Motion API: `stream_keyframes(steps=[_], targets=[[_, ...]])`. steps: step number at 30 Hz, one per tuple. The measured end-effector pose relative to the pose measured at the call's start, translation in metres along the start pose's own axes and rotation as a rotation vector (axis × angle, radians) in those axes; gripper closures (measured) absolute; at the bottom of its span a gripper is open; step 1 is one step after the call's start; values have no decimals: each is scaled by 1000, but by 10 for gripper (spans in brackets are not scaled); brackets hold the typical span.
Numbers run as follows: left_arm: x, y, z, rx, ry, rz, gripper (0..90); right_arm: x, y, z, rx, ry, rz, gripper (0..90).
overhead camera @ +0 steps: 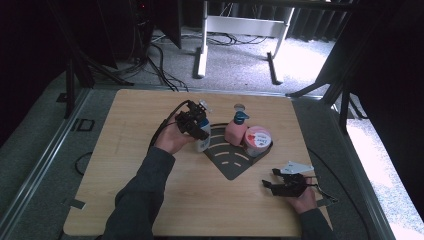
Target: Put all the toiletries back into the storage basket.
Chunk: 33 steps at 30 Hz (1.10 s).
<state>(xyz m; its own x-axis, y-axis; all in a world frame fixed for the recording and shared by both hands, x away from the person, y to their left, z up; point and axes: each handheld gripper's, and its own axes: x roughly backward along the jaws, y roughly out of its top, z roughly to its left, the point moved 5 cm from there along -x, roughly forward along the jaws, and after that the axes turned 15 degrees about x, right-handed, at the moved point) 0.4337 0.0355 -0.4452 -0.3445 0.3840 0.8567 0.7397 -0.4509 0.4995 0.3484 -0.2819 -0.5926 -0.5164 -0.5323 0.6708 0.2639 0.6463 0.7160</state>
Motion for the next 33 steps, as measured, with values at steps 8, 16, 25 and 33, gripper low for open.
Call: stream_keyframes(steps=[8, 16, 25, 33], targets=[[-4, 4, -1, 12, -1, -18, 551, 0, 0, 0, 0, 0, 0, 330], [-8, 7, -3, 21, -8, -26, 551, 0, 0, 0, 0, 1, 0, 330], [-15, 13, -4, 10, -12, -34, 551, 0, 0, 0, 0, 1, 0, 330], [-20, 17, -3, 12, -7, -45, 551, 0, 0, 0, 0, 1, 0, 329]])
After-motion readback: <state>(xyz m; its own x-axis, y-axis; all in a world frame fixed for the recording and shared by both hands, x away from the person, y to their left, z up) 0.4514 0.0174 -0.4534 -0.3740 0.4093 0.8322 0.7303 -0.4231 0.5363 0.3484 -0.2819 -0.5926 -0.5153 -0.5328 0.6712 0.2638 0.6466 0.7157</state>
